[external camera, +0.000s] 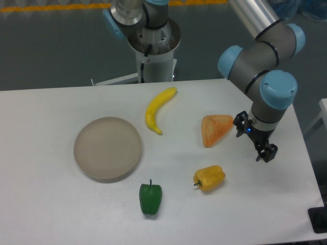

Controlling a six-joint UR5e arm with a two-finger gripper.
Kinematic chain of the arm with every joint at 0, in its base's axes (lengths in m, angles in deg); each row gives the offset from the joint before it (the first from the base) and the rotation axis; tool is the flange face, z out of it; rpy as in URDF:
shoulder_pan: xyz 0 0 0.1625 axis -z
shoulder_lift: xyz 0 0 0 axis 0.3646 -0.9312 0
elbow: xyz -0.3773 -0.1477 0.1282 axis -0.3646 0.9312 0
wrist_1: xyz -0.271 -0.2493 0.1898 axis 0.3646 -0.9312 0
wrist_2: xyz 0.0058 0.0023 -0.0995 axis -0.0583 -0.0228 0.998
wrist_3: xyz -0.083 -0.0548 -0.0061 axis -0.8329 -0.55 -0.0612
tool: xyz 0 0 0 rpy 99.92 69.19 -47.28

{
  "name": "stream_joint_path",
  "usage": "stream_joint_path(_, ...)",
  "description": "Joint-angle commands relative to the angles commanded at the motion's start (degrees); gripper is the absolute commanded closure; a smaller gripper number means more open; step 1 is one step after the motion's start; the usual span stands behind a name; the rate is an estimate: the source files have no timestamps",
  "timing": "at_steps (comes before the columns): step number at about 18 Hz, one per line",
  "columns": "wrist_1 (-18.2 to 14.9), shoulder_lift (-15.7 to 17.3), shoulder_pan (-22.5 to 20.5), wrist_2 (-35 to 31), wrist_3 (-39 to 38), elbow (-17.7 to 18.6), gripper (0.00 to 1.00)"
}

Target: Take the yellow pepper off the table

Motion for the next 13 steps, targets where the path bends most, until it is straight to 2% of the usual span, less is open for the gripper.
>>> stream_joint_path(7, 0.0, 0.1, 0.1, 0.0, -1.1, 0.1, 0.00)
stream_joint_path(11, 0.4, 0.2, 1.0, 0.3, -7.8, 0.7, 0.00)
stream_joint_path(13, 0.5, -0.5, 1.5, 2.6, -9.4, -0.2, 0.00)
